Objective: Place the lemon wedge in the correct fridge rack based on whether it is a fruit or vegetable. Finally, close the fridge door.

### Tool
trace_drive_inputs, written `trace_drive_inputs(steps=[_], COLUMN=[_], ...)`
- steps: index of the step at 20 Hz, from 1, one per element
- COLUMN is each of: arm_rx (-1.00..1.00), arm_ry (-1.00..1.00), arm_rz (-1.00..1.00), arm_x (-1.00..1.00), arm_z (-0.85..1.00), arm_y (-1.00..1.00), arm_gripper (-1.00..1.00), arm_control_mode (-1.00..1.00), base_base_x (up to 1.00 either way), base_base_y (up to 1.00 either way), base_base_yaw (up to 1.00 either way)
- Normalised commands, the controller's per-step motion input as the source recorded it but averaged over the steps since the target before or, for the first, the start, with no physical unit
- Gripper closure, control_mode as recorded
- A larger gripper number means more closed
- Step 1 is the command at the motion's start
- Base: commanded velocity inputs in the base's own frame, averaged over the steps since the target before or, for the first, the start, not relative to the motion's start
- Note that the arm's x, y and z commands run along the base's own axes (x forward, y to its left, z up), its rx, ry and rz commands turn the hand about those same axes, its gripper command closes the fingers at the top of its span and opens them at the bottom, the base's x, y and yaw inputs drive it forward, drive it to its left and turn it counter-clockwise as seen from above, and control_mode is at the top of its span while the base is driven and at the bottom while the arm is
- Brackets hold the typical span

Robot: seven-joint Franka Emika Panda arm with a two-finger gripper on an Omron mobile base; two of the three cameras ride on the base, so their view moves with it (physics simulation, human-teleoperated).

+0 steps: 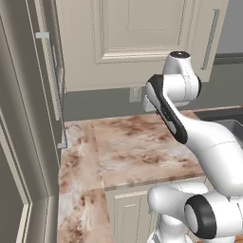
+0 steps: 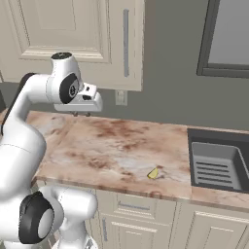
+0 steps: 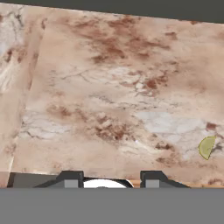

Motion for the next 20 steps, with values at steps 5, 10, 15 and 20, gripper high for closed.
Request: trace_drive_inputs(steps=[5,10,15,20], arm_rx=[0.0,0.04,0.13,0.11], arm_ry=[0.0,0.0,0.13,0.22], arm_rz=[0.0,-0.08,-0.13,-0.17], arm_x=[0.0,0.0,0.0,0.02], arm_z=[-0.33,-0.65,-0.62,-0.6], arm_y=[-0.02,-0.82,-1.0,-1.0], arm_gripper=[-1.0,-1.0,-1.0,-1.0], arm_control_mode=[-1.0,-1.0,-1.0,-1.0], base_base_x=[0.0,0.0,0.0,0.0], base_base_y=[0.0,0.0,0.0,0.0], base_base_yaw=[0.0,0.0,0.0,0.0])
